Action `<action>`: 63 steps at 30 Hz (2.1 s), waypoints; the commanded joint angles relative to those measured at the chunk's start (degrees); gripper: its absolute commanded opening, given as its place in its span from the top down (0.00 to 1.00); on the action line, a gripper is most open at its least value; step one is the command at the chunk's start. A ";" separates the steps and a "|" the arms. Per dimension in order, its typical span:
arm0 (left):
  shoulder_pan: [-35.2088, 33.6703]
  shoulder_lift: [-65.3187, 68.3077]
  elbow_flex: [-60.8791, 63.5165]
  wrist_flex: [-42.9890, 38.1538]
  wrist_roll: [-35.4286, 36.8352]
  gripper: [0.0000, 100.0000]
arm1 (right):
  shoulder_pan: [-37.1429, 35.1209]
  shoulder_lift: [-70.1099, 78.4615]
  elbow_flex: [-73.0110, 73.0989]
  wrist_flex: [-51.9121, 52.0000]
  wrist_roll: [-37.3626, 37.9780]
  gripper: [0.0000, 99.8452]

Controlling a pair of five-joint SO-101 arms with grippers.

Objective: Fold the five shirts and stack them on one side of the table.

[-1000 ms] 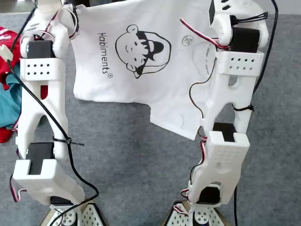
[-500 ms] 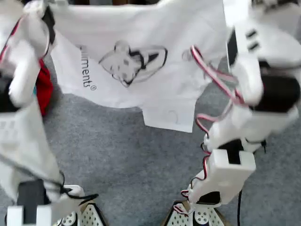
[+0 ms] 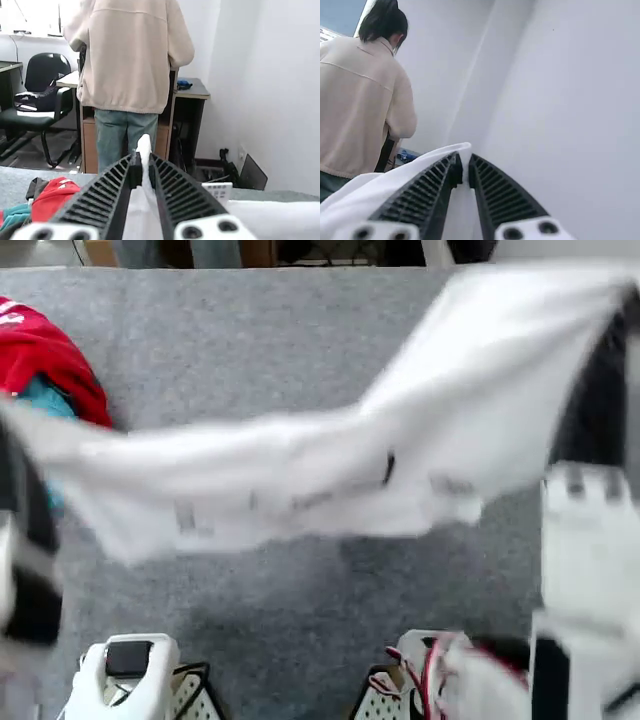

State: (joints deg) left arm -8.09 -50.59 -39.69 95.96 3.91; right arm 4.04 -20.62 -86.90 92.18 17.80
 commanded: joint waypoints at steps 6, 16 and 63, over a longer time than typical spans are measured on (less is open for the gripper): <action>-1.19 -6.07 -0.84 2.02 0.18 0.97 | 0.53 -14.90 20.09 -13.80 -0.26 0.99; -5.49 -11.25 7.08 4.84 0.53 0.97 | 0.62 -20.70 27.12 -21.10 -0.18 0.99; -4.88 30.51 68.88 -90.11 0.09 0.97 | 0.18 0.31 99.38 -76.84 1.05 0.99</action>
State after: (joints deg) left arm -12.66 -29.85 42.51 7.43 4.09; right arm 3.96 -26.59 18.77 18.15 18.77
